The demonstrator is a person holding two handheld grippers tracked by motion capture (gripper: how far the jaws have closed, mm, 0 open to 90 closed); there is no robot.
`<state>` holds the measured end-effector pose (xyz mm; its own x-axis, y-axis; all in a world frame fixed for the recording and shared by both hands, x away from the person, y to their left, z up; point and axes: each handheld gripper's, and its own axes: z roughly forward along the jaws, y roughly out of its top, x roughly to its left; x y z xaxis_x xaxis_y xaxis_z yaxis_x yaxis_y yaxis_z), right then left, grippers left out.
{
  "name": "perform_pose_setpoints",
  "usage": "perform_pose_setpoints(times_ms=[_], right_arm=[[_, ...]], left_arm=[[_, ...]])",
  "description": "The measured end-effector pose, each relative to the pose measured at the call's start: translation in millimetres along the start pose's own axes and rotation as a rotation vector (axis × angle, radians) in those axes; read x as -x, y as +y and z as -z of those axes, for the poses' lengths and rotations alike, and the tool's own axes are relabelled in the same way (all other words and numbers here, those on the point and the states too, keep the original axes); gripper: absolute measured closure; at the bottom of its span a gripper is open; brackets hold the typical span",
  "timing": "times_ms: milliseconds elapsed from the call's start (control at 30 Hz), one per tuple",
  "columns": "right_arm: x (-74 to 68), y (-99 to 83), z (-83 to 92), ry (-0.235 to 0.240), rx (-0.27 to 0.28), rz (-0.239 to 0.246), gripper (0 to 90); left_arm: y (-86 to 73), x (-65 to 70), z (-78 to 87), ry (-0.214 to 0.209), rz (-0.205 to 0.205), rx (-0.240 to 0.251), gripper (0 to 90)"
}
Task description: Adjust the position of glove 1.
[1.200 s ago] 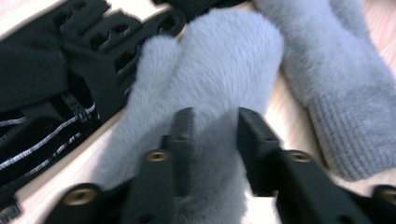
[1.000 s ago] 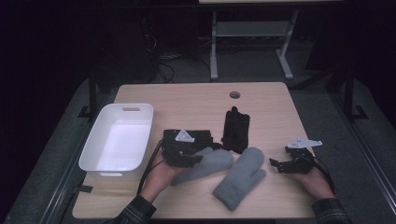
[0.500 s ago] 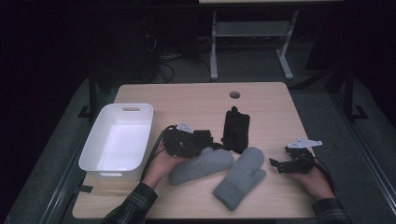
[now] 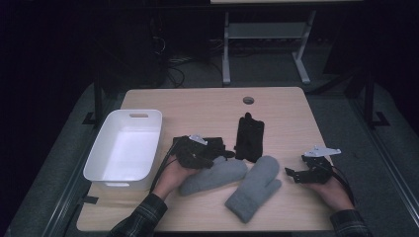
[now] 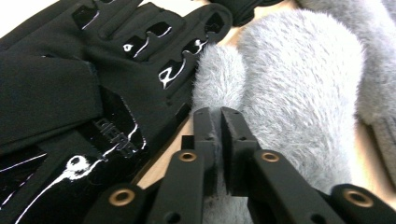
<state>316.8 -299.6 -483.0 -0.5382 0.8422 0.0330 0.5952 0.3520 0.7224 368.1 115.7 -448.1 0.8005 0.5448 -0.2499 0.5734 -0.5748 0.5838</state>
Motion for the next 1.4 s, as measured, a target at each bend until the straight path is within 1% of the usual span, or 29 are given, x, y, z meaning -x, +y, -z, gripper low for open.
perform_pose_setpoints(times_ms=[67, 100, 167, 200, 233, 267, 333, 367, 433, 567, 600, 667, 733, 767, 833, 900, 967, 1000, 1067, 1100, 1133, 1167, 1200, 1233, 1267, 1300, 1333, 1367, 1400], right_arm=[[0.0, 0.0, 0.0, 0.0, 0.0, 0.0, 13.2], [0.0, 0.0, 0.0, 0.0, 0.0, 0.0, 13.2], [0.0, 0.0, 0.1, -0.001, 0.001, 0.0, 13.7], [0.0, 0.0, 0.1, -0.001, 0.001, 0.0, 13.7], [-0.4, -0.3, 0.5, 0.001, 0.002, -0.001, 14.6], [-0.5, -0.5, 0.8, 0.0, 0.003, 0.0, 16.0], [-0.7, 0.0, 3.1, 0.0, 0.001, 0.001, 23.0], [-0.7, 0.1, 3.9, 0.002, -0.002, 0.001, 23.8], [-1.3, 0.3, 5.6, 0.014, -0.005, -0.004, 30.2], [-5.8, 2.7, 10.7, 0.042, 0.003, 0.006, 36.5], [-5.8, 2.7, 10.7, 0.042, 0.003, 0.006, 36.5], [-13.8, 5.3, 15.9, 0.071, 0.016, 0.034, 41.1], [-17.0, 6.0, 17.9, 0.08, 0.018, 0.045, 42.3], [-24.4, 6.9, 22.5, 0.106, 0.023, 0.063, 45.4], [-29.7, 7.2, 25.9, 0.124, 0.035, 0.077, 47.8], [-36.5, 7.0, 29.3, 0.159, 0.042, 0.087, 53.5], [-43.1, 6.4, 31.9, 0.201, 0.034, 0.111, 64.1], [-46.4, 6.2, 32.7, 0.227, 0.022, 0.129, 73.2], [-52.9, 6.4, 35.2, 0.262, 0.007, 0.15, 82.9], [-52.9, 6.4, 35.2, 0.262, 0.007, 0.15, 82.9], [-57.9, 7.1, 37.0, 0.301, 0.006, 0.165, 90.0], [-60.7, 7.6, 37.7, 0.318, 0.003, 0.169, 90.0], [-63.5, 7.9, 37.5, 0.34, 0.0, 0.18, 90.0], [-67.0, 8.0, 37.2, 0.358, -0.006, 0.188, 90.0], [-70.8, 8.0, 36.4, 0.377, -0.015, 0.201, 90.0], [-74.9, 7.8, 34.8, 0.392, -0.019, 0.22, 90.0], [-74.9, 7.8, 34.8, 0.392, -0.019, 0.22, 90.0], [-82.9, 8.1, 32.1, 0.429, -0.033, 0.249, 90.0], [-86.6, 8.5, 30.7, 0.45, -0.038, 0.261, 90.0]], left_arm=[[0.8, 1.5, 3.0, -0.008, 0.006, 0.011, 87.8], [1.6, 3.0, 5.2, -0.012, 0.02, 0.023, 88.0], [3.1, 5.0, 9.6, -0.019, 0.03, 0.049, 88.4], [3.1, 5.0, 9.6, -0.019, 0.03, 0.049, 88.4], [5.3, 8.5, 14.3, -0.028, 0.041, 0.081, 88.4], [6.5, 9.8, 16.9, -0.031, 0.032, 0.09, 88.5], [7.7, 11.9, 19.2, -0.036, 0.037, 0.104, 88.6], [10.1, 15.4, 23.4, -0.045, 0.035, 0.126, 88.7], [11.4, 16.9, 25.2, -0.049, 0.036, 0.131, 88.8], [16.6, 21.2, 34.3, -0.045, 0.043, 0.173, 89.0], [16.6, 21.2, 34.3, -0.045, 0.043, 0.173, 89.0], [20.3, 22.6, 40.1, -0.039, 0.043, 0.192, 89.0], [21.5, 22.7, 42.0, -0.039, 0.043, 0.199, 89.0], [24.2, 22.5, 45.4, -0.034, 0.041, 0.21, 89.0], [27.1, 21.9, 48.3, -0.027, 0.047, 0.224, 89.0], [30.2, 21.9, 51.1, -0.022, 0.051, 0.235, 89.0], [33.3, 21.7, 52.8, -0.01, 0.053, 0.245, 89.0], [34.7, 21.1, 53.1, -0.007, 0.051, 0.247, 89.0], [37.3, 20.7, 52.4, -0.001, 0.057, 0.253, 89.0], [37.3, 20.7, 52.4, -0.001, 0.057, 0.253, 89.0], [39.2, 20.5, 51.1, 0.0, 0.054, 0.254, 89.0], [39.9, 21.0, 50.4, 0.003, 0.058, 0.252, 89.1], [40.7, 20.8, 49.6, 0.004, 0.049, 0.248, 89.1], [41.3, 21.6, 48.6, 0.008, 0.058, 0.249, 89.0], [41.8, 21.6, 47.6, 0.01, 0.056, 0.251, 89.0], [42.3, 21.4, 46.8, 0.007, 0.052, 0.249, 89.0], [42.3, 21.4, 46.8, 0.007, 0.052, 0.249, 89.0], [42.7, 21.7, 46.1, 0.007, 0.055, 0.248, 89.0], [43.9, 21.9, 44.5, 0.007, 0.053, 0.254, 89.0]])
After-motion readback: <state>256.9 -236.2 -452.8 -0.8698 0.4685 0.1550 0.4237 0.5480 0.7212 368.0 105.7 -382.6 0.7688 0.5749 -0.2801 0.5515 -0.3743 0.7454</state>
